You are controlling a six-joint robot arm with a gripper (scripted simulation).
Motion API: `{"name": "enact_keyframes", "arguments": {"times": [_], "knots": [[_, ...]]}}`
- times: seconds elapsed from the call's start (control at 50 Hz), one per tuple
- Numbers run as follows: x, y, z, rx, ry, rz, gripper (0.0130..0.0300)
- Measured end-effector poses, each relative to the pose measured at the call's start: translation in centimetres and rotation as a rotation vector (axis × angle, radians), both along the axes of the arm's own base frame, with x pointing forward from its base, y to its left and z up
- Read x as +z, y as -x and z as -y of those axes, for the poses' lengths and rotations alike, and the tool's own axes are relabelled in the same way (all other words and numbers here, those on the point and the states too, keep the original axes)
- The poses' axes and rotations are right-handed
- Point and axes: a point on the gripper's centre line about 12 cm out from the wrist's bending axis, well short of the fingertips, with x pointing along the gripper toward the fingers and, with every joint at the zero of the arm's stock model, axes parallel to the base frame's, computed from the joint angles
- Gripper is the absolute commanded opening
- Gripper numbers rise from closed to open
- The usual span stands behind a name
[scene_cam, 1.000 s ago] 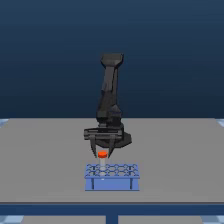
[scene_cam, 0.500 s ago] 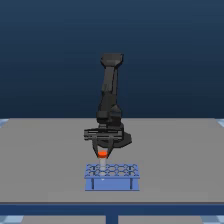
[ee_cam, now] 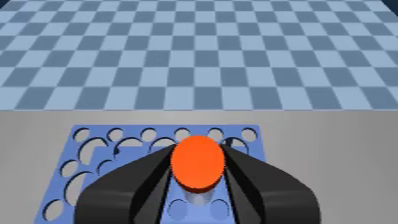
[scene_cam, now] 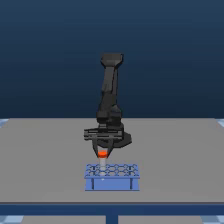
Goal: Pick up the centrifuge tube on the rack
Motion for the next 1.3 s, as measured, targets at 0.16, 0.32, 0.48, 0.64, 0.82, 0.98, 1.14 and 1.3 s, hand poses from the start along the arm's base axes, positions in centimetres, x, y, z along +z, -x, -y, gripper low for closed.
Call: {"name": "enact_keyframes", "arguments": {"times": [0.16,0.32,0.48,0.64,0.82,0.98,1.14,1.3], "knots": [[0.3,0.0,0.0,0.002,0.002,0.002,0.0130],[0.8,0.0,0.0,0.005,0.004,0.005,0.0130],[1.4,0.0,-0.1,0.008,0.006,0.007,0.0130],[2.0,0.0,-0.1,0.011,0.008,0.008,0.0130],[2.7,0.0,-0.1,0.014,0.012,0.007,0.0130],[3.3,0.0,-0.1,0.016,0.014,0.006,0.0130],[3.9,0.0,-0.1,0.016,0.016,0.004,0.0130],[4.3,0.0,-0.1,0.015,0.017,0.003,0.0130]]}}
